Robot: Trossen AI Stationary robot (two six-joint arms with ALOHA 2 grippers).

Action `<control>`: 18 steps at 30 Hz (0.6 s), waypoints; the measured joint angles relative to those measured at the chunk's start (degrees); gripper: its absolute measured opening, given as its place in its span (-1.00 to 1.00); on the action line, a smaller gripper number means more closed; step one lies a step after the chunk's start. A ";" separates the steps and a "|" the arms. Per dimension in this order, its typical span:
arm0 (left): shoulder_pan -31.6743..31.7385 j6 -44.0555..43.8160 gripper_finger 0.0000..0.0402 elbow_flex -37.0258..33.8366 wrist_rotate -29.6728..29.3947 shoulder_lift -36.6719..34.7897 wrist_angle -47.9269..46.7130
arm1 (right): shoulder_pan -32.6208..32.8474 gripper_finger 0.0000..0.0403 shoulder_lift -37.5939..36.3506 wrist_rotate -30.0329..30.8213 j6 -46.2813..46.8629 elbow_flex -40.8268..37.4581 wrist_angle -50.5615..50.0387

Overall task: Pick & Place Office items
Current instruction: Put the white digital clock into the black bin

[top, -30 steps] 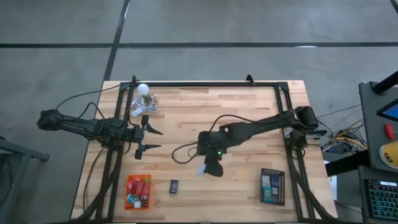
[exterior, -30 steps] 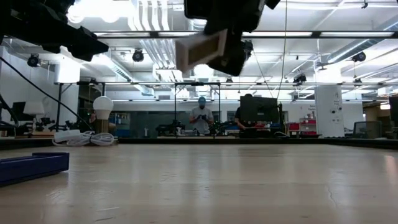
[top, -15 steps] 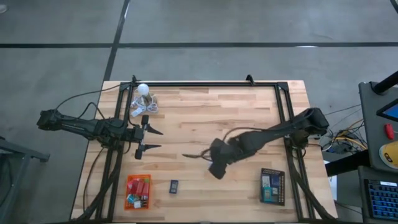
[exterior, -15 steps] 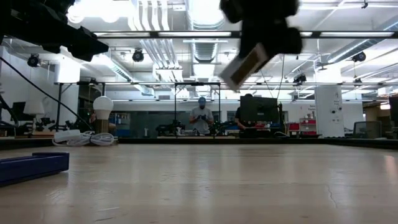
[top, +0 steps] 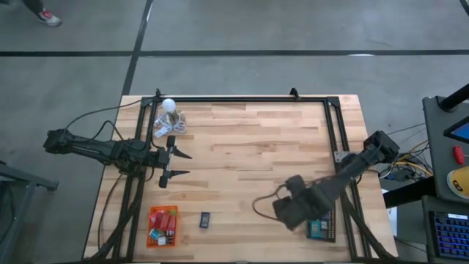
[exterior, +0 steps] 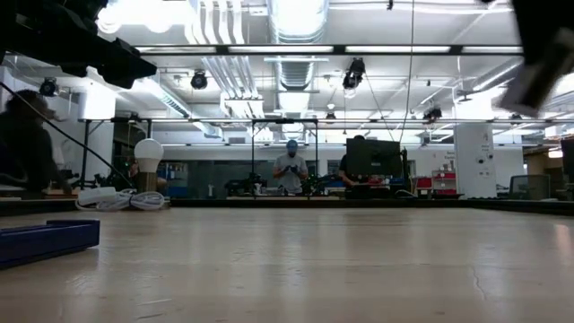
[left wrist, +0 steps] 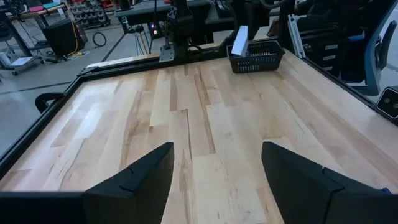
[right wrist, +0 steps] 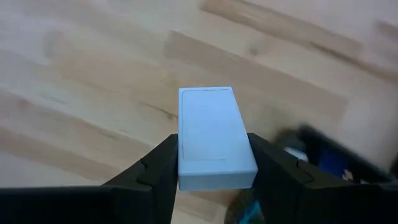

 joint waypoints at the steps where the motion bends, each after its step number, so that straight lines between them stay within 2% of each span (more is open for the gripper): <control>1: 0.01 -0.01 0.23 -0.01 0.00 0.00 0.00 | 1.41 -0.19 0.03 0.35 3.58 0.00 -1.23; 4: -0.01 0.00 0.23 0.01 0.00 0.00 0.00 | 5.95 -0.17 0.20 1.81 13.72 0.00 -3.72; 10: 0.01 0.00 0.23 0.01 -0.01 -0.02 0.01 | 14.50 -0.17 0.73 2.51 27.43 0.00 -6.03; 15: 0.01 0.00 0.23 0.00 0.00 0.00 0.02 | 18.70 -0.17 2.26 0.46 29.54 -0.07 -12.62; 18: 0.01 0.00 0.23 0.00 0.00 0.00 0.00 | 19.25 -0.20 3.44 -1.19 29.78 -0.07 -13.11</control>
